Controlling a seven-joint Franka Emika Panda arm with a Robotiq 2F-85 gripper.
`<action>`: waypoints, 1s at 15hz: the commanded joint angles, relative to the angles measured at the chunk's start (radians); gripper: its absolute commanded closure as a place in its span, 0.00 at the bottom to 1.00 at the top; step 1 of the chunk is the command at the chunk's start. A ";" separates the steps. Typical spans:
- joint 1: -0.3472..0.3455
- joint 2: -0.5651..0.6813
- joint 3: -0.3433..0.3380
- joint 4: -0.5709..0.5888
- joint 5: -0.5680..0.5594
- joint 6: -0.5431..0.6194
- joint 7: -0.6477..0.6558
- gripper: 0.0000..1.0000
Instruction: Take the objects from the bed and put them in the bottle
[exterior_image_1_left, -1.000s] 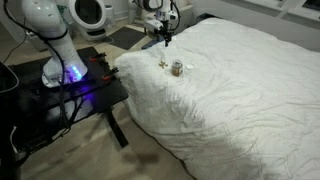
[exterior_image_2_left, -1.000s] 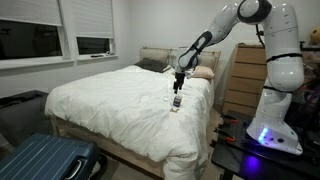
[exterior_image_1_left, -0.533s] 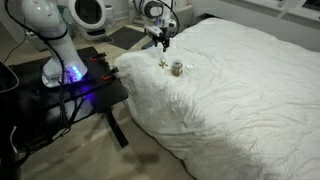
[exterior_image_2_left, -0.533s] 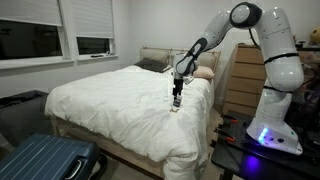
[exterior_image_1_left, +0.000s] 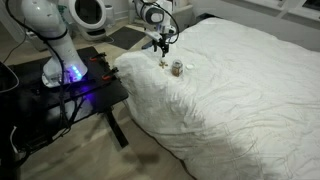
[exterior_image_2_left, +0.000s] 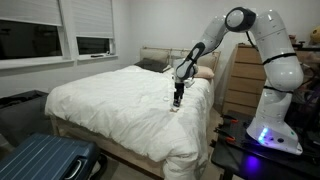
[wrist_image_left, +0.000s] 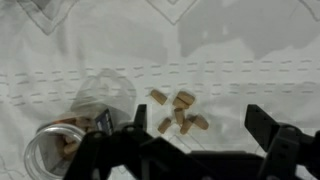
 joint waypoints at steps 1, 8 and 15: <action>-0.003 0.026 0.001 0.033 -0.033 -0.003 0.028 0.00; 0.015 0.077 -0.010 0.076 -0.079 0.035 0.050 0.00; 0.008 0.155 0.001 0.134 -0.067 0.028 0.044 0.00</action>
